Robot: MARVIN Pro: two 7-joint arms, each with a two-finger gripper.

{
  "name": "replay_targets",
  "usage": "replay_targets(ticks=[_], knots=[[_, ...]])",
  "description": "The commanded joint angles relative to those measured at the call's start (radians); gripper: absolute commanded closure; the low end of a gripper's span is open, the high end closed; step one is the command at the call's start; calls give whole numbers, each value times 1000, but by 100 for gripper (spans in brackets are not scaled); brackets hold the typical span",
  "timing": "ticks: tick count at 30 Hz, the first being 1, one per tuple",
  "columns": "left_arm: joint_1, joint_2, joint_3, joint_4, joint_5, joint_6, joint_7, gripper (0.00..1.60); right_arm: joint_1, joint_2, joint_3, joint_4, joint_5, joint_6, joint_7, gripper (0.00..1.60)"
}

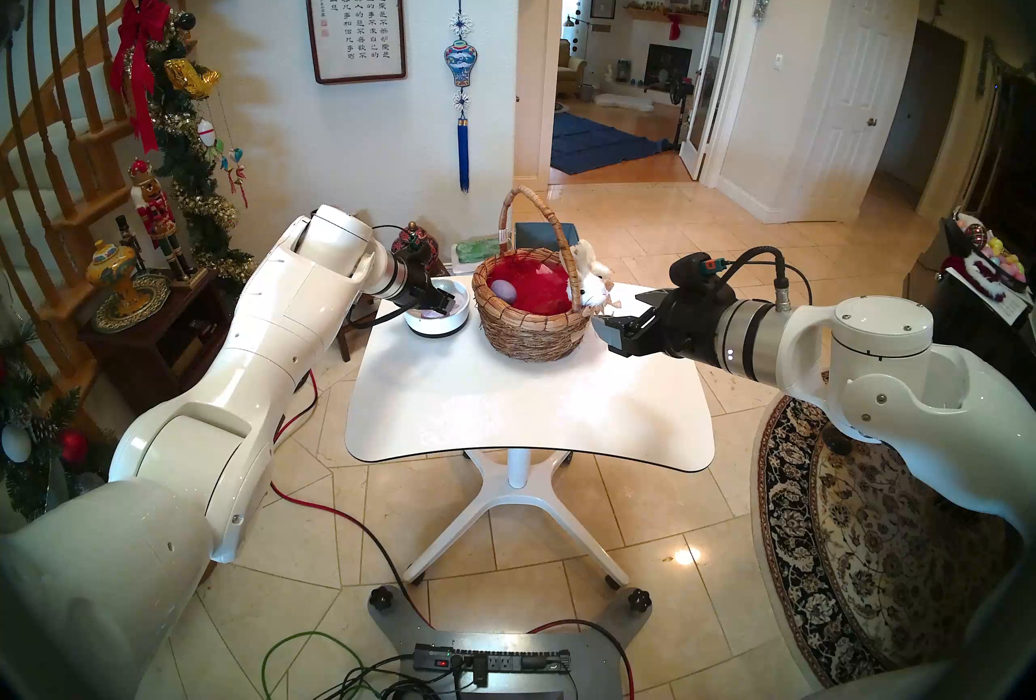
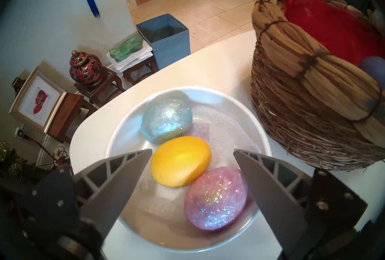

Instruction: Put easter egg into basket

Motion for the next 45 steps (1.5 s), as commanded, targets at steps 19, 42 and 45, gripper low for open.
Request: replay_targets(ticks=[19,42,45], knots=[[-24,-3,4,0,10,13,-3,32,11,-1,8,-1,-2,-2,0,0],[-7,-29,-91,-39,-22,-6,43,85,10,-1,8,-1,-1,-3,0,0],[1,-40,-123,-57,-39,-12,65,84,10,0,8,-1,-1,-3,0,0]])
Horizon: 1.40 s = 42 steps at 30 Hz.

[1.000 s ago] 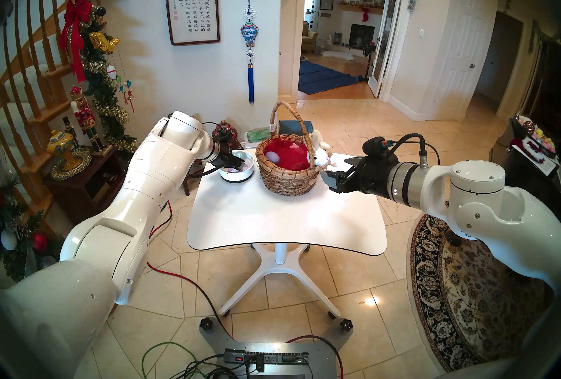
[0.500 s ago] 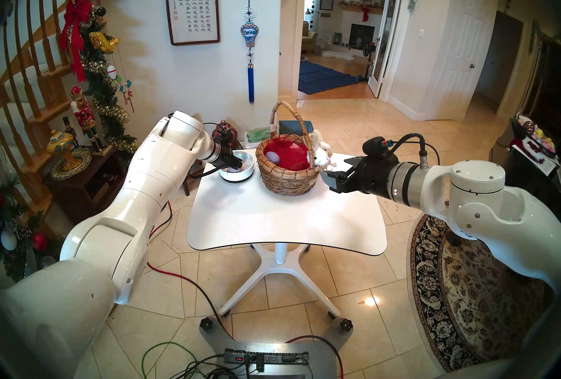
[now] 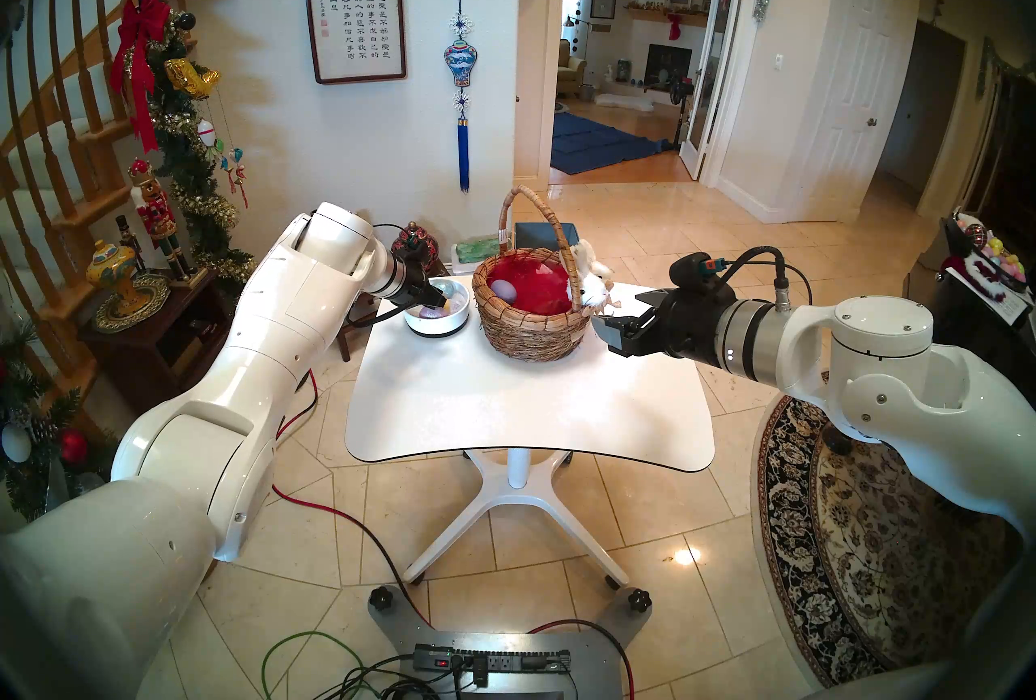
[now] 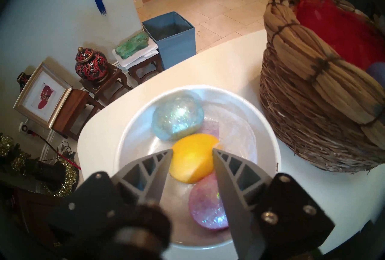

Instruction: Put easter egg into basket

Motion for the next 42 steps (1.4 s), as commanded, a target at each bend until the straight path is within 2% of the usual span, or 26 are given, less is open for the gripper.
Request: replay_targets(ticks=[1,10,17,20,25,31,33,42], knots=[[0,-25,-80,-48,-41,-21,41,85,10,-1,8,-1,-1,-3,0,0],[11,-29,-99,-65,-50,-11,56,83,10,-1,8,0,-1,-2,0,0],[12,-14,-78,-70,-53,3,27,80,10,-1,8,0,-1,-2,0,0],[20,2,-51,-85,-42,18,1,68,10,-1,8,0,-1,-2,0,0],[32,19,-29,-107,-46,36,-25,58,11,-1,8,0,-1,-2,0,0],[43,28,-42,-128,-65,34,-43,8,10,-1,8,-1,-1,-2,0,0],[42,29,-49,-126,-74,36,-52,0,10,-1,8,-1,-1,-2,0,0],[34,30,-74,-117,-103,62,-83,0,10,-1,8,-1,-1,-2,0,0]])
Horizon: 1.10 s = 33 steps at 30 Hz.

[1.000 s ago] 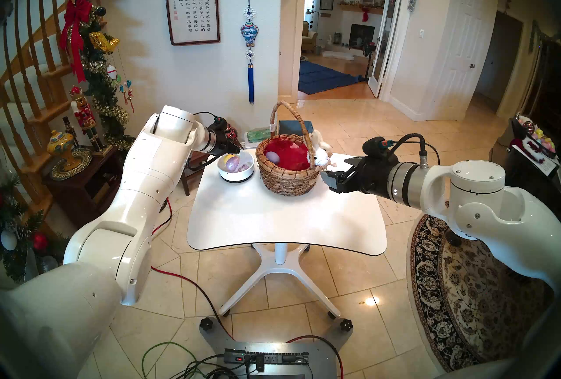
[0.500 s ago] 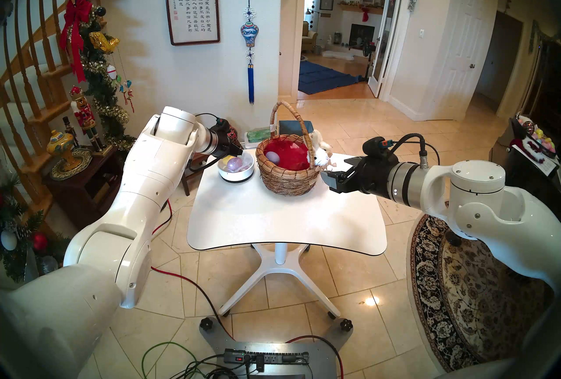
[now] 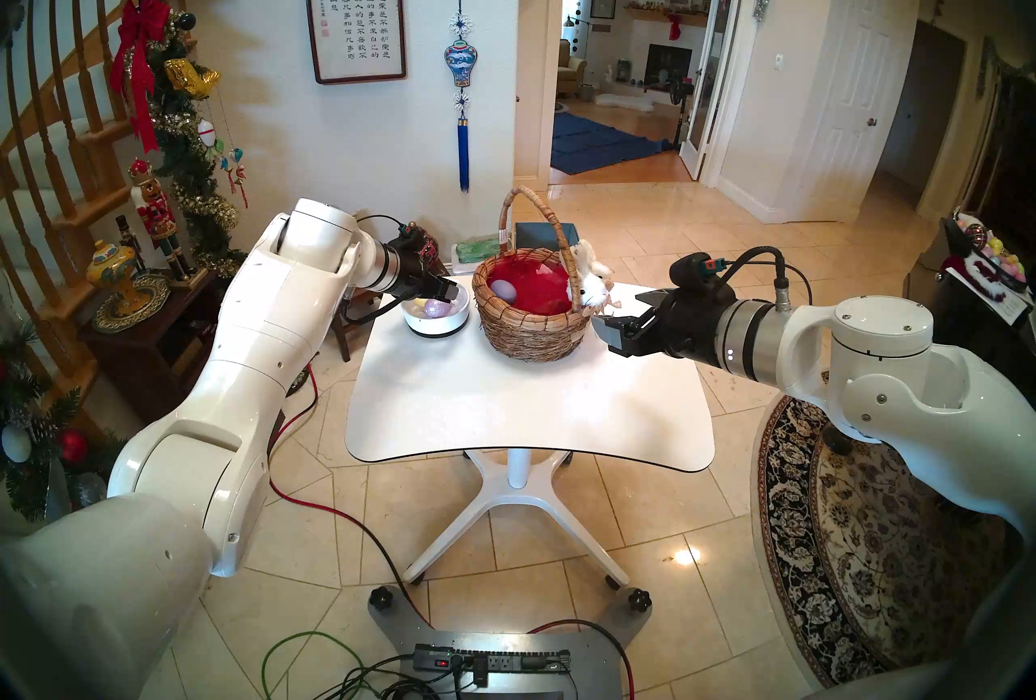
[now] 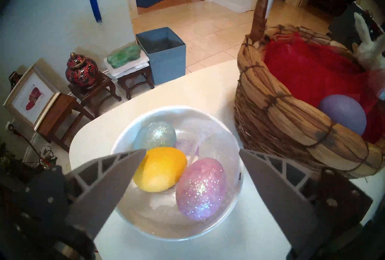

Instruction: Put easter egg into basket

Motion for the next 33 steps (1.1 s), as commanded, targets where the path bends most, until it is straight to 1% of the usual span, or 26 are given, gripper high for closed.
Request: replay_targets(ticks=[1,3,6,15,25,30,33], knots=[[-22,-2,-27,-6,-27,15,-24,0,10,-1,8,-1,-2,-2,0,0],[-23,3,-21,-10,-21,12,-21,0,10,-1,8,-1,-2,-2,0,0],[-31,12,-1,-7,-5,25,-19,0,10,-1,8,-1,-2,-2,0,0],[-36,39,44,-2,-1,16,-64,0,10,-1,8,-1,-2,-2,0,0],[-35,41,60,0,9,2,-69,0,11,-1,8,-1,-2,-2,0,0],[-34,41,74,3,29,-13,-49,0,11,-1,8,0,-2,-2,0,0],[-31,37,68,9,25,-15,-49,0,11,-1,8,0,-2,-2,0,0]])
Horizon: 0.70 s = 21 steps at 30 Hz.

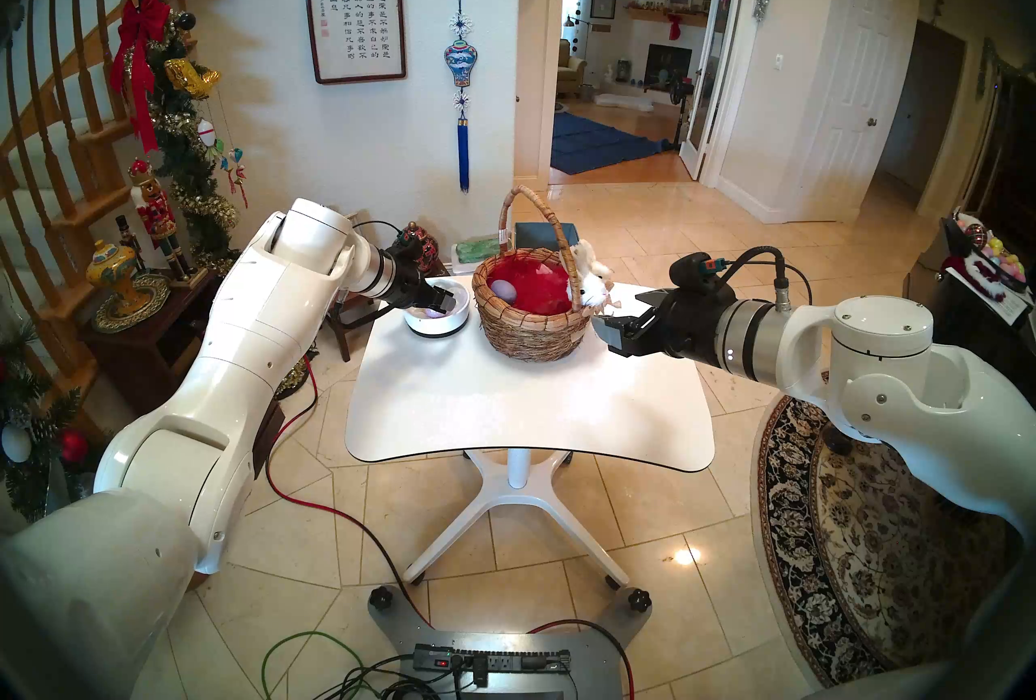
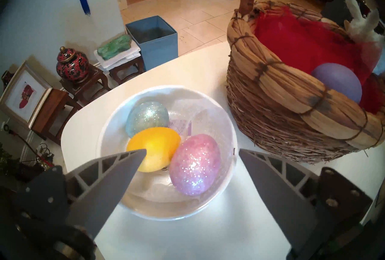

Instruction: Put easter egg into basket

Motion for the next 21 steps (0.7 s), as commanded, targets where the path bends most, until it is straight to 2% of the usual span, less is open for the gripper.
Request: replay_targets(ticks=[1,7,21], knots=[[-19,-11,-12,4,1,-19,18,0,10,-1,8,-1,-2,-2,0,0],[-31,-12,-29,24,-22,-23,-11,0,10,-1,8,-1,-2,-2,0,0],[-37,0,1,39,-14,-19,-51,0,10,-1,8,-1,-1,-2,0,0]])
